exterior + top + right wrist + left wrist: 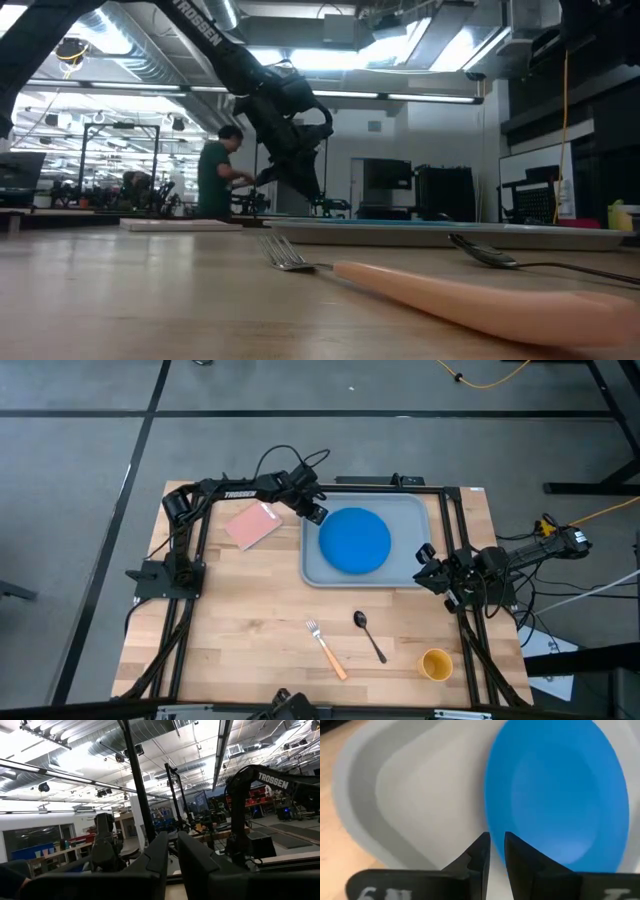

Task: Pick and place plate/cup/fork/spoon on tray
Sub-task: Put the cup on the gray tray

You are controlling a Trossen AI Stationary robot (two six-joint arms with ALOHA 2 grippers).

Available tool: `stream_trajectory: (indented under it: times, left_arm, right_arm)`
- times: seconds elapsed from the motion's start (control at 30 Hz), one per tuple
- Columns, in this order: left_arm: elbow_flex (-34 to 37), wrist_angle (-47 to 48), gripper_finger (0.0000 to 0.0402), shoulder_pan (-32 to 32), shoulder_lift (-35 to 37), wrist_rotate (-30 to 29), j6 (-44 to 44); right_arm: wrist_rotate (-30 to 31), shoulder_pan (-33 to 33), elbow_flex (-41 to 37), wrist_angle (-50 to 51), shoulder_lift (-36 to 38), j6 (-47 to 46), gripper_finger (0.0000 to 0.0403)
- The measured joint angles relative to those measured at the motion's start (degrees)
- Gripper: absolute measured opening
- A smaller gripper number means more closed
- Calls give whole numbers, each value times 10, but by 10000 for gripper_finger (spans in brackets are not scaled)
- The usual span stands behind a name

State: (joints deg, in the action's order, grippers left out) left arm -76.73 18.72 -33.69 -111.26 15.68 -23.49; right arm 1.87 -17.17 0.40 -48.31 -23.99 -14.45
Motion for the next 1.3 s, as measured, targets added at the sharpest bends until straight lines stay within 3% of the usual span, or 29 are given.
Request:
stream_trajectory:
  times: [0.1, 0.23, 0.37, 0.5, 0.6, 0.67, 0.73, 0.87, 1.07, 1.2, 1.3]
  left_arm:
    - [1, -2, 49, 3, 9, 25, 3]
    - [1, 4, 49, 24, 52, 118, 55]
    - [0, 93, 49, 53, 118, 183, 132]
    - [0, 256, 49, 99, 183, 121, 129]
    - [9, 368, 49, 161, 225, 9, 133]
    - [43, 392, 49, 208, 260, -78, 118]
    - [92, 370, 49, 250, 300, -126, 76]
    - [208, 258, 49, 320, 388, -129, 20]
    - [357, 73, 49, 393, 486, -160, -16]
    - [435, -2, 49, 418, 537, -191, -14]
    - [495, -89, 49, 423, 573, -196, 4]
  right_arm:
    - [0, 0, 0, 0, 0, -1, 48]
    - [1, 0, 0, -1, 0, 27, 48]
    - [11, 0, 0, -20, 0, 72, 48]
    - [38, 0, 0, -35, 0, 91, 48]
    - [46, 0, 0, -30, 0, 87, 48]
    - [46, 0, 0, -27, 0, 87, 48]
    - [46, 0, 0, -27, 0, 87, 48]
    - [46, 0, 4, -40, 0, 77, 48]
    - [32, 0, 100, 25, -58, 49, 48]
    - [1, 0, 218, 163, -136, 24, 48]
    - [-20, 0, 329, 369, -185, -32, 48]
